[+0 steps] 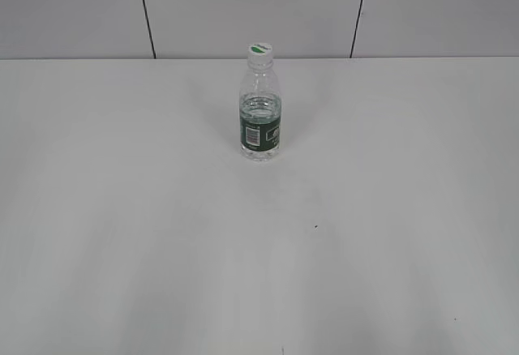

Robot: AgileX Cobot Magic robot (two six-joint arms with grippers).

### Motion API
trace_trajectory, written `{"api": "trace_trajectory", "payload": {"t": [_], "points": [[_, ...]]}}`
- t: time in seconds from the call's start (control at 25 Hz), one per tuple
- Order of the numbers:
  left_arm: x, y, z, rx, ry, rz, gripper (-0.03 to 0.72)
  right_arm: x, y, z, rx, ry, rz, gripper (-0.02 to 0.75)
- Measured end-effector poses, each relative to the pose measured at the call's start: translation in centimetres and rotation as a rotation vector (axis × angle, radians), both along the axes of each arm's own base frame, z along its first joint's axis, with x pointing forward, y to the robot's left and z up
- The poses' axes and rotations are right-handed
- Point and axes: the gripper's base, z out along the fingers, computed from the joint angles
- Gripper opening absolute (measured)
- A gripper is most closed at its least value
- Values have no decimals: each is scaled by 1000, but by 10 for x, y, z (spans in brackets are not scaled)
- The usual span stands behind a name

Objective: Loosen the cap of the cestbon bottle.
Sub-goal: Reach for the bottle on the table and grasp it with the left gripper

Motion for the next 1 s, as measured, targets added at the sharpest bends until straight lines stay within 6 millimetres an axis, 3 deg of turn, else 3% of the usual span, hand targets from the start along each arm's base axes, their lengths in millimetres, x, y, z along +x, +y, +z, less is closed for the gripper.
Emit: {"api": "trace_trajectory", "payload": {"t": [0.6, 0.84, 1.0], "points": [[0, 0, 1, 2, -9, 1, 519, 0, 0, 0, 0, 0, 0, 590], [1, -1, 31, 23, -189, -17, 518, 0, 0, 0, 0, 0, 0, 590], [20, -4, 50, 66, -242, -63, 518, 0, 0, 0, 0, 0, 0, 590]]}}
